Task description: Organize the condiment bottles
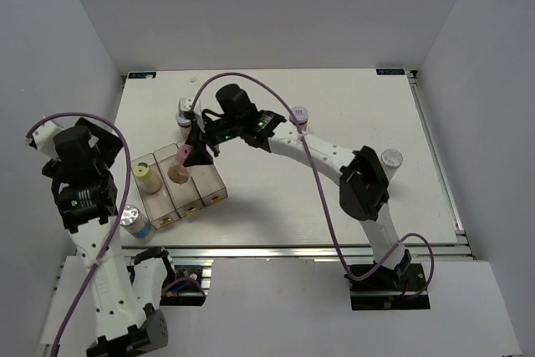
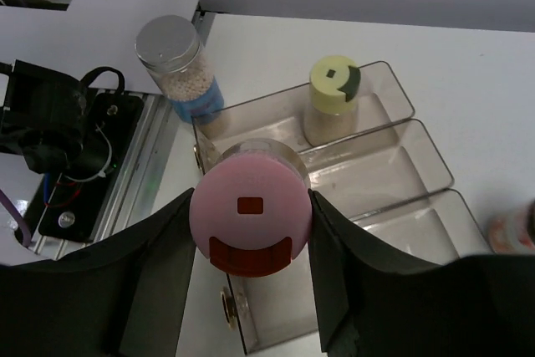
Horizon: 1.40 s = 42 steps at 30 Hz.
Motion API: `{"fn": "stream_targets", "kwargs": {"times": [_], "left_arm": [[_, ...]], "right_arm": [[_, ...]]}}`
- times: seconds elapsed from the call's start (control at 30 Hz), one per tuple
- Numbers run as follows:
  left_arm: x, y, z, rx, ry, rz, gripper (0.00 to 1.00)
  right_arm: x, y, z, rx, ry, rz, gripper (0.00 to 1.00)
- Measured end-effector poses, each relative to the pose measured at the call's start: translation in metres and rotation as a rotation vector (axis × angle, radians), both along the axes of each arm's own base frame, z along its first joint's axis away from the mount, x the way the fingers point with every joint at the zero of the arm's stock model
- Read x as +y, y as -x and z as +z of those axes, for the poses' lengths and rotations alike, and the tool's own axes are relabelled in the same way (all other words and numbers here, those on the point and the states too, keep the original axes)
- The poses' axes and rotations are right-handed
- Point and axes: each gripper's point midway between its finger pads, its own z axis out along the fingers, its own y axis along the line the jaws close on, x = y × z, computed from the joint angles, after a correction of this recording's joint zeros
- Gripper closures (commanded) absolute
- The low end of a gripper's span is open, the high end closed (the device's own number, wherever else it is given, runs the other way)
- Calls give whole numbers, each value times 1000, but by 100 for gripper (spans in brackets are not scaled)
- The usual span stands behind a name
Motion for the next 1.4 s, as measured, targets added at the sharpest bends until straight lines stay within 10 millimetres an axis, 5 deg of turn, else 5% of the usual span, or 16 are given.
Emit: {"fn": "stream_targets", "kwargs": {"times": [0.33, 0.6, 0.93, 1.4], "left_arm": [[-5, 50, 44, -217, -54, 85, 2], [-11, 50, 30, -166, -20, 59, 2], [-20, 50, 24, -146, 9, 18, 2], [-31, 50, 13, -134, 39, -37, 2]], "right_arm": [[47, 25, -30, 135, -20, 18, 100], [74, 38, -32, 137, -62, 18, 100], [101, 25, -71, 49, -34, -64, 100], [112, 39, -104, -95, 25, -65, 100]]}}
